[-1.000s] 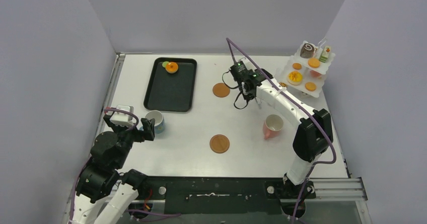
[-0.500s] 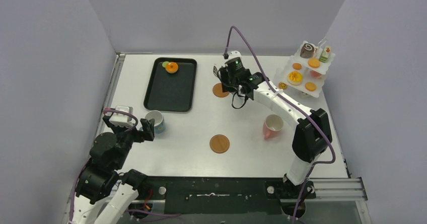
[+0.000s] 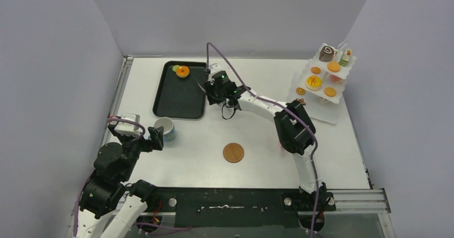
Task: Serve the afternoon tea
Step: Pick up the desert from the tray.
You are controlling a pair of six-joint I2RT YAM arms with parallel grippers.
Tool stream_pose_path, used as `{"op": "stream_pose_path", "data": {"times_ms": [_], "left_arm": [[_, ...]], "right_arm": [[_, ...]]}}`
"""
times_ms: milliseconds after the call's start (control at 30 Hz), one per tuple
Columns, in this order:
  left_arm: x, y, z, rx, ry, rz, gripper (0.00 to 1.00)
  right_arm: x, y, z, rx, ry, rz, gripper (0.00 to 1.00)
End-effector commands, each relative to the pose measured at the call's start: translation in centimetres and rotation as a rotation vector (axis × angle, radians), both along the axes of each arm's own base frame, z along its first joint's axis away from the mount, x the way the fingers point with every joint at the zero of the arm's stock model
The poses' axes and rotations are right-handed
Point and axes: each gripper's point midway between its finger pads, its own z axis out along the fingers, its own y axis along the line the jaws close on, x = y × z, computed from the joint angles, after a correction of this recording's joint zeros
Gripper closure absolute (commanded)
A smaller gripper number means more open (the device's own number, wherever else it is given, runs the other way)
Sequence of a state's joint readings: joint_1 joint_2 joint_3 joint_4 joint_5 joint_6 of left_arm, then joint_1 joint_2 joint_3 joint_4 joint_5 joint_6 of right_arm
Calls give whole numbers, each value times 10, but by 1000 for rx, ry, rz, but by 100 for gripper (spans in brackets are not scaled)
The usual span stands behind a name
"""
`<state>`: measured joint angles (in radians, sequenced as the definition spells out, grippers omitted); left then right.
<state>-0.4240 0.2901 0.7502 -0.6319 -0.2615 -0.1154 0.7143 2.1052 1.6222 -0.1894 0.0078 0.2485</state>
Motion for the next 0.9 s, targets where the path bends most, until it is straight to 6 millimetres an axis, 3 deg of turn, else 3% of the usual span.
{"op": "stream_pose_path", "data": {"times_ms": [0,200,467,867], "left_arm": [[0,1,18,-25,-71,2,10],[0,2,18,-23,-67,9,10],[4,1,15,-14,-51,13,10],[6,1,13,-8,-42,14,10]], "right_arm": [[35,50,72,45,-275,136,53],[57,61,43,-90,-305,184,53],[80,68,34,-187,-358,215,52],[97,81,18,-174,-352,196,46]]}}
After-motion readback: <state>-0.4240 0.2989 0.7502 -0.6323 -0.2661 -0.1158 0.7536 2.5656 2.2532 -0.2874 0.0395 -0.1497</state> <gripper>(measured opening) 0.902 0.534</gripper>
